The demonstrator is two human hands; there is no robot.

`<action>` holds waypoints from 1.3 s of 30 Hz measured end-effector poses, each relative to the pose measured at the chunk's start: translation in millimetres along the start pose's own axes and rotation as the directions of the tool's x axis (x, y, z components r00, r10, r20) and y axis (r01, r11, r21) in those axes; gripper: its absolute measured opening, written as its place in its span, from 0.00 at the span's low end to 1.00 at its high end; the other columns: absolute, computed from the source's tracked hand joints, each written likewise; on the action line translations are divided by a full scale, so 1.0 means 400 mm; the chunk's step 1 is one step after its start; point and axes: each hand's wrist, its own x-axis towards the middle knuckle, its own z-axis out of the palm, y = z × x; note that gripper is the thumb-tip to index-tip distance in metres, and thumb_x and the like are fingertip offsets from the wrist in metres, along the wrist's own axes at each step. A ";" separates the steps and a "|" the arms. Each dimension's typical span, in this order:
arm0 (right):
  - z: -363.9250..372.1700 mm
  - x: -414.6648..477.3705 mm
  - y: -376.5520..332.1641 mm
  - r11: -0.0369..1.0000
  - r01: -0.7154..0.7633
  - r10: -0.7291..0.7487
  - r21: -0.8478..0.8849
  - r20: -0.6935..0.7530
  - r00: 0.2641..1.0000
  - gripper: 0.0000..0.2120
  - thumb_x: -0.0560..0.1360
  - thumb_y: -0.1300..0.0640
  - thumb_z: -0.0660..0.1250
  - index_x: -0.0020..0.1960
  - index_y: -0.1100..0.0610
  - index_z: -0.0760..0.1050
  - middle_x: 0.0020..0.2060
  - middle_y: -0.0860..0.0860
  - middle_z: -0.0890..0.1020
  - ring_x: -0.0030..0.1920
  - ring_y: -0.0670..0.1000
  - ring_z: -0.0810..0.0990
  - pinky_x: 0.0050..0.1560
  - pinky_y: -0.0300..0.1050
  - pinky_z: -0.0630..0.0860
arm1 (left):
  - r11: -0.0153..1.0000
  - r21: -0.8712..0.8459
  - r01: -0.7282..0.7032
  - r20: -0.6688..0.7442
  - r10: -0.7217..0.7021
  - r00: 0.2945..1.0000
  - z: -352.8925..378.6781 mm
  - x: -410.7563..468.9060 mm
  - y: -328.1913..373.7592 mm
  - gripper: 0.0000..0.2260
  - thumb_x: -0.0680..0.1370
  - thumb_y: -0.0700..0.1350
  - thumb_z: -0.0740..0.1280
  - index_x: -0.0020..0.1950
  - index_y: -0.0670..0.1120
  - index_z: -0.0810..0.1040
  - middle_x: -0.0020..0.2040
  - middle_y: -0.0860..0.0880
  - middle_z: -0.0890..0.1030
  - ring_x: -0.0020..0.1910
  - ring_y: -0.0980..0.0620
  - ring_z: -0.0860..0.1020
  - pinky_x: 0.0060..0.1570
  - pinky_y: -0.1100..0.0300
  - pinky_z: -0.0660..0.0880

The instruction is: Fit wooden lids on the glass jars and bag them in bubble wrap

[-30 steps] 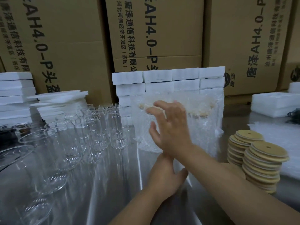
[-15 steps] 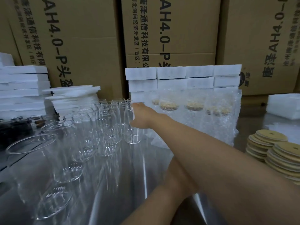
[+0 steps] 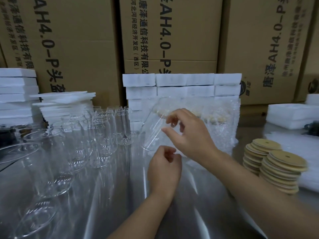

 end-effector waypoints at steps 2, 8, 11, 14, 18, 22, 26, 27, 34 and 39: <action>-0.012 -0.049 0.006 1.000 0.014 -0.015 -0.004 -0.137 0.990 0.05 0.71 0.60 0.70 0.44 0.58 0.75 0.38 0.46 0.74 0.39 0.36 0.70 0.44 0.29 0.64 | 0.996 -0.037 0.079 0.003 -0.079 0.997 -0.001 0.009 -0.014 0.07 0.74 0.45 0.70 0.46 0.54 0.74 0.41 0.55 0.81 0.40 0.58 0.78 0.36 0.71 0.68; -0.017 -0.130 0.027 0.988 0.090 -0.114 -0.129 -0.195 0.974 0.06 0.72 0.57 0.68 0.44 0.60 0.77 0.39 0.50 0.77 0.41 0.45 0.72 0.44 0.44 0.68 | 0.968 -0.192 0.162 0.056 -0.154 0.986 0.002 0.023 -0.026 0.44 0.67 0.42 0.77 0.76 0.52 0.53 0.53 0.54 0.76 0.49 0.51 0.81 0.52 0.47 0.79; -0.009 -0.159 0.016 0.980 0.157 -0.177 -0.121 -0.178 0.968 0.11 0.71 0.52 0.65 0.44 0.60 0.79 0.47 0.51 0.77 0.42 0.46 0.74 0.42 0.46 0.72 | 0.937 -0.318 0.143 0.101 -0.117 0.988 -0.011 0.022 -0.014 0.47 0.61 0.55 0.75 0.76 0.56 0.56 0.66 0.48 0.73 0.60 0.45 0.78 0.62 0.42 0.75; -0.002 -0.169 0.006 0.992 0.127 -0.125 -0.002 -0.194 0.973 0.14 0.73 0.48 0.64 0.43 0.60 0.78 0.63 0.48 0.70 0.39 0.45 0.74 0.37 0.41 0.74 | 0.951 -0.295 0.089 0.144 -0.048 0.988 -0.010 0.017 -0.023 0.42 0.67 0.49 0.75 0.76 0.54 0.56 0.70 0.43 0.72 0.65 0.45 0.75 0.61 0.52 0.75; 0.009 -0.180 0.021 0.990 0.035 -0.013 0.135 -0.158 0.987 0.11 0.75 0.48 0.61 0.45 0.56 0.75 0.73 0.47 0.61 0.34 0.45 0.75 0.34 0.43 0.74 | 0.952 -0.302 0.055 0.137 -0.014 0.991 -0.018 0.029 -0.045 0.42 0.66 0.39 0.79 0.74 0.52 0.59 0.65 0.44 0.76 0.58 0.48 0.80 0.46 0.63 0.80; 0.012 -0.192 0.036 0.966 -0.084 0.100 0.243 -0.055 0.993 0.10 0.75 0.44 0.59 0.42 0.49 0.70 0.74 0.39 0.59 0.28 0.50 0.75 0.36 0.44 0.73 | 0.953 -0.296 0.056 0.181 -0.002 0.984 -0.019 0.047 -0.063 0.39 0.67 0.34 0.77 0.73 0.47 0.62 0.64 0.43 0.77 0.55 0.49 0.81 0.45 0.65 0.80; 0.007 -0.184 0.046 0.952 -0.147 0.160 0.267 -0.028 0.987 0.13 0.74 0.43 0.60 0.39 0.53 0.70 0.71 0.37 0.66 0.27 0.52 0.75 0.37 0.46 0.73 | 0.961 -0.274 0.038 0.259 0.035 0.965 -0.017 0.057 -0.077 0.35 0.68 0.32 0.76 0.71 0.44 0.64 0.59 0.42 0.80 0.51 0.52 0.83 0.47 0.59 0.81; 0.005 -0.183 0.045 0.950 -0.145 0.156 0.278 -0.019 0.987 0.12 0.73 0.43 0.62 0.41 0.52 0.71 0.68 0.38 0.69 0.27 0.52 0.74 0.36 0.47 0.73 | 0.961 -0.277 0.021 0.289 0.062 0.955 -0.018 0.063 -0.077 0.35 0.69 0.33 0.76 0.72 0.42 0.64 0.59 0.41 0.80 0.52 0.51 0.83 0.50 0.56 0.81; 0.004 -0.185 0.056 0.948 -0.169 0.169 0.268 0.022 0.985 0.31 0.66 0.40 0.69 0.65 0.40 0.62 0.41 0.28 0.72 0.38 0.37 0.74 0.42 0.29 0.69 | 0.947 -0.312 0.081 0.469 0.079 0.879 -0.036 0.057 -0.080 0.34 0.60 0.40 0.77 0.60 0.59 0.67 0.51 0.52 0.82 0.46 0.59 0.83 0.41 0.67 0.78; 0.008 -0.187 0.055 0.951 -0.175 0.168 0.253 0.048 0.985 0.33 0.63 0.36 0.66 0.64 0.45 0.64 0.53 0.35 0.69 0.52 0.36 0.68 0.53 0.27 0.64 | 0.947 -0.307 0.094 0.571 0.104 0.814 -0.055 0.057 -0.066 0.24 0.59 0.41 0.74 0.49 0.67 0.80 0.40 0.63 0.84 0.40 0.63 0.83 0.36 0.69 0.77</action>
